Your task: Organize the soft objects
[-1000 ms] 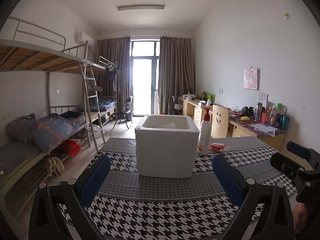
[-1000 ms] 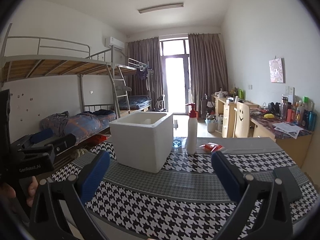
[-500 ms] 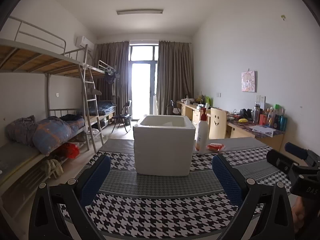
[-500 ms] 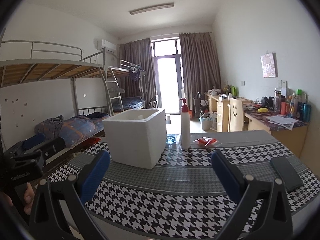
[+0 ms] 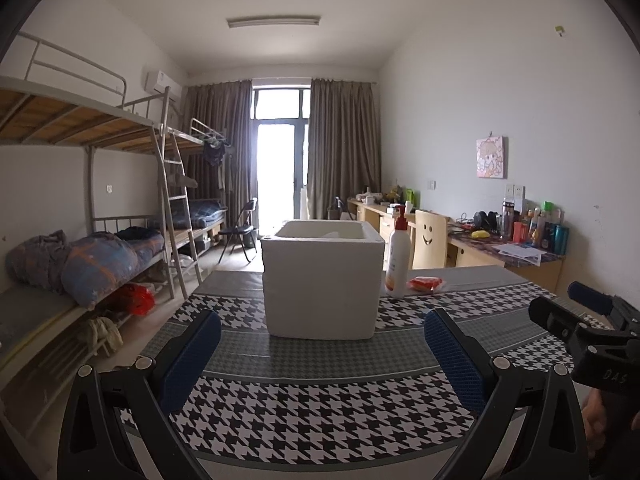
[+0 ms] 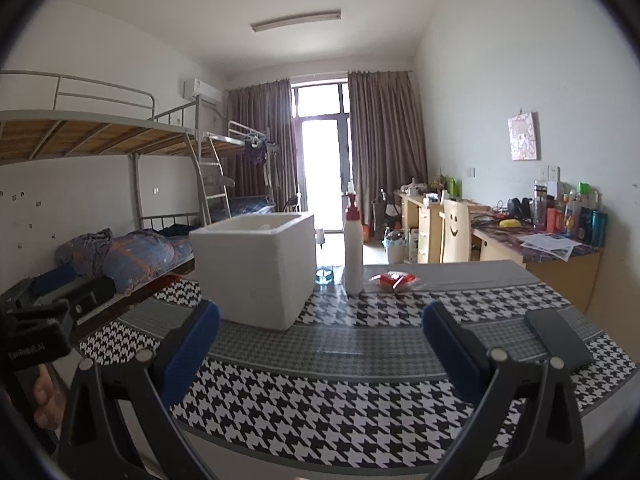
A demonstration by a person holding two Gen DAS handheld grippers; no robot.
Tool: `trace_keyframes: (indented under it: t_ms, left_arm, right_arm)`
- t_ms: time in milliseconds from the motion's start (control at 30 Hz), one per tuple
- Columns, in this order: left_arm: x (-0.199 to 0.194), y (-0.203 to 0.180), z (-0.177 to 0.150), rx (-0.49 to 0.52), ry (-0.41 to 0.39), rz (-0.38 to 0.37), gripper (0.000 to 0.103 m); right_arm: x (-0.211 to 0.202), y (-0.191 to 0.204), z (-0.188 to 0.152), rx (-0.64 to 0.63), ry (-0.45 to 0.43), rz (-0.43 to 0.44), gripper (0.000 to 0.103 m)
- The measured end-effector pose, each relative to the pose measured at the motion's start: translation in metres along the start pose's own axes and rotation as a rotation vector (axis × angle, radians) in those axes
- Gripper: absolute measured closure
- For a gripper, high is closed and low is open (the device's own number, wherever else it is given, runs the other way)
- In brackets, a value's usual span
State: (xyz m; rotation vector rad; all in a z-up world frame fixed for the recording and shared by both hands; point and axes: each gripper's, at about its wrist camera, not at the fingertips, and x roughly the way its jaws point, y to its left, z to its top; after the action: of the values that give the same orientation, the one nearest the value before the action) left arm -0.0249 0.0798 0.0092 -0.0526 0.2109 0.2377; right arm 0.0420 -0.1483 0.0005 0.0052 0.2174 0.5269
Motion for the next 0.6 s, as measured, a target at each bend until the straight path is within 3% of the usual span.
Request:
trace_keyframes:
  t_ms: [600]
  left_arm:
    - [0.0004, -0.0055, -0.0039, 0.000, 0.011, -0.004, 0.001]
  right_arm:
    - [-0.0039, -0.0013, -0.0063, 0.029, 0.009, -0.006, 0.001]
